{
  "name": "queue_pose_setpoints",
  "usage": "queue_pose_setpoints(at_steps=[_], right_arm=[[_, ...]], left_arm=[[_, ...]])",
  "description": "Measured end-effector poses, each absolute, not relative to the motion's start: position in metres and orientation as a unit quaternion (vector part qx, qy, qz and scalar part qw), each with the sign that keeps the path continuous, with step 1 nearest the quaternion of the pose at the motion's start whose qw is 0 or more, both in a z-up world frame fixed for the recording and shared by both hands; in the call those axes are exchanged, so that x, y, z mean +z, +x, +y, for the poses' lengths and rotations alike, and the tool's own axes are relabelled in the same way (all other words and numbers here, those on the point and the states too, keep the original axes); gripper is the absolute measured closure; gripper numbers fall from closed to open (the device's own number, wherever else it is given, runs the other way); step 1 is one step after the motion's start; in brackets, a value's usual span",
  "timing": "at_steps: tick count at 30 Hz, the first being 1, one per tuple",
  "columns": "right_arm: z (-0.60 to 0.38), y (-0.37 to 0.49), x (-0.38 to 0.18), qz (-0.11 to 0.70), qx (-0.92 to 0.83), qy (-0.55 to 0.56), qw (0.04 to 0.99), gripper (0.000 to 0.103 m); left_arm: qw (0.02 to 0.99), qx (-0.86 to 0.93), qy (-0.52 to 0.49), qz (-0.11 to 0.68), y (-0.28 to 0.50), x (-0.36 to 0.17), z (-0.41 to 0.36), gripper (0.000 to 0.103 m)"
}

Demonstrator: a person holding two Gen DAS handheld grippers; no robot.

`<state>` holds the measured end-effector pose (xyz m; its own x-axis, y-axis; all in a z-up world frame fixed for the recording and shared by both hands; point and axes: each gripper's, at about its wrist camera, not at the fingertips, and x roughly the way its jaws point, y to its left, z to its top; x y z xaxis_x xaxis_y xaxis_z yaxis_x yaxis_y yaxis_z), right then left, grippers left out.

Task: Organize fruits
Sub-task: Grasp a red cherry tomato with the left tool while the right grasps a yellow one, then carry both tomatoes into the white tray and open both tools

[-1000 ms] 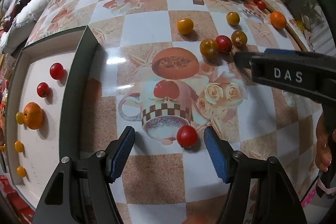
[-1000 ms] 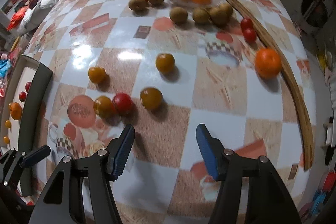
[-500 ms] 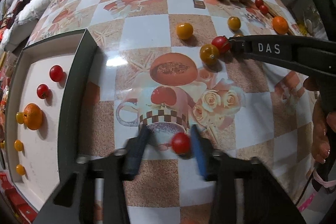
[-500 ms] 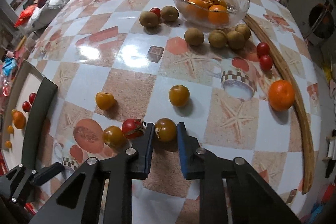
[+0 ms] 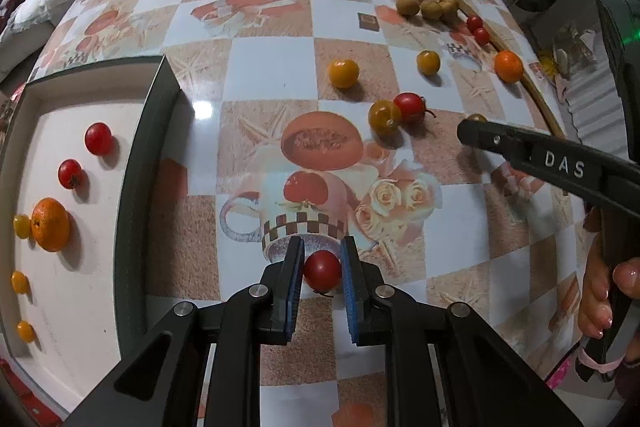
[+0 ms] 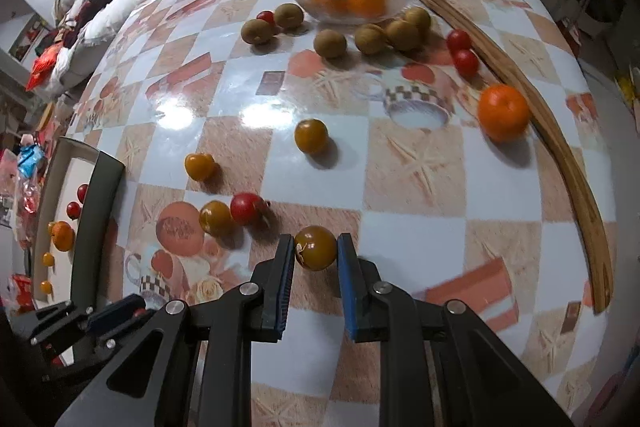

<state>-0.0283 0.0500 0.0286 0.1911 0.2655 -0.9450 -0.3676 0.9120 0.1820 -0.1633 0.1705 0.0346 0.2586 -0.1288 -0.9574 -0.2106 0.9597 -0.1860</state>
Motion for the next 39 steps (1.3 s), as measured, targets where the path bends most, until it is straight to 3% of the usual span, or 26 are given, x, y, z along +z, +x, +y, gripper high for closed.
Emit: queue_pose_setpoints(at_steps=[17,39], right_arm=[[0.064,-0.056,0.044,0.611,0.212,-0.027,0.762,0.080],[0.181,-0.091,0.070,0.589,0.305,-0.083,0.743,0.080]], left_arm=[[0.798,0.017,-0.136,0.587,-0.173,0.063,0.190,0.083],[0.806,0.109,-0.182,0.553,-0.243,0.086,0.285,0.083]])
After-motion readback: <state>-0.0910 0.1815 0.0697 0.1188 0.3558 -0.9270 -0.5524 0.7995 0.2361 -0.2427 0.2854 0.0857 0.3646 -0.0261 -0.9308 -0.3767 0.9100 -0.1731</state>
